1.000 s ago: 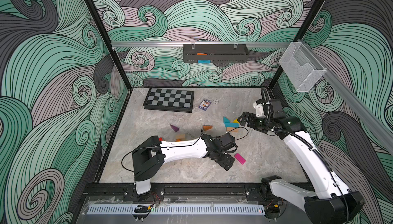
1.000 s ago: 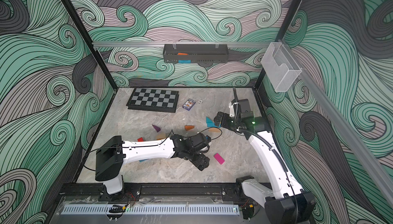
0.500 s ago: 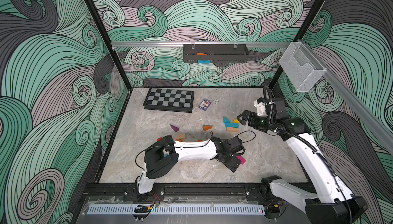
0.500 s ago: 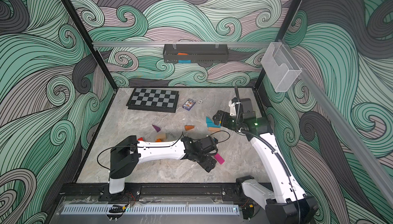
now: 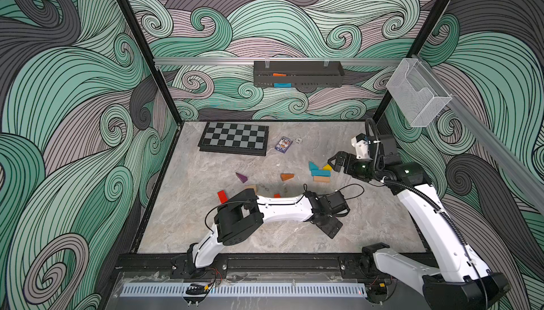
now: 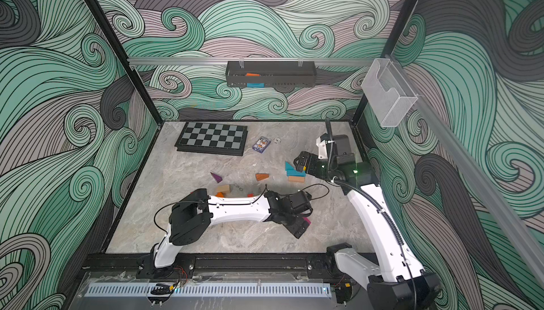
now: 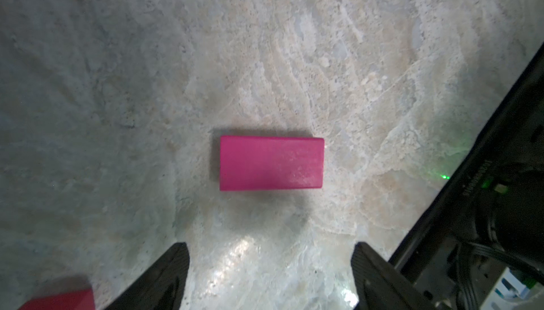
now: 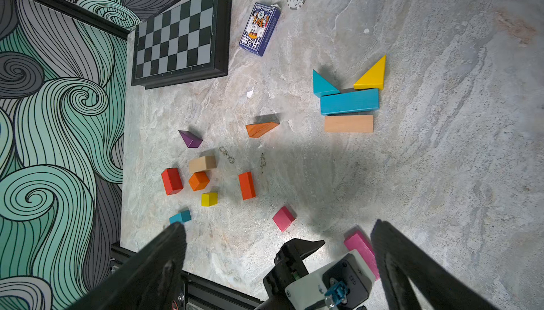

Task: Assemble a carrot with building blocks
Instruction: Pick up the building block from the center of the board.

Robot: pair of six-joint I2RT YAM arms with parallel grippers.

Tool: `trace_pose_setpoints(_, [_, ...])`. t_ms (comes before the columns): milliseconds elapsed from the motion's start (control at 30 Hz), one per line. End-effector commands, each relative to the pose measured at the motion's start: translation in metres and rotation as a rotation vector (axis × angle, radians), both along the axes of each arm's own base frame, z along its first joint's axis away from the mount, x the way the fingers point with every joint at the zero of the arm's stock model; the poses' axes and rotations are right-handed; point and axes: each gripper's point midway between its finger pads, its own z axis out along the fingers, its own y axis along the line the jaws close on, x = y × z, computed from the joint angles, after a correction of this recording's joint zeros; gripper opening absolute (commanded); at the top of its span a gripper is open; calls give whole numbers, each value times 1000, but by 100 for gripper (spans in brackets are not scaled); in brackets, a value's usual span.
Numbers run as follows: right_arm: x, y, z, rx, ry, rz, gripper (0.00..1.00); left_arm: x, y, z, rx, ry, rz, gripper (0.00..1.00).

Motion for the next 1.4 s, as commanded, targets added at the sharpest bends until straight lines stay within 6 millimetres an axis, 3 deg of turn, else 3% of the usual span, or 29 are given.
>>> trace_pose_setpoints(0, [0, 2, 8, 25, -8, -2, 99, 4, -4, -8, 36, -39, -2, 88])
trace_pose_setpoints(567, [0, 16, 10, 34, -3, 50, 99, 16, -22, -24, 72, -127, 21, 83])
trace_pose_setpoints(800, [0, 18, 11, 34, -8, 58, 99, 12, -24, -35, 89, -107, 25, 65])
trace_pose_setpoints(933, [-1, 19, 10, 34, -8, 61, 99, 15, -18, -36, 109, -114, 46, 47])
trace_pose_setpoints(1067, [-3, 20, 12, 36, -11, 65, 99, 21, -11, -34, 138, -143, 82, 37])
trace_pose_setpoints(1367, [-2, 25, 25, 46, -42, 87, 99, 45, 6, -16, 151, -127, 183, 29])
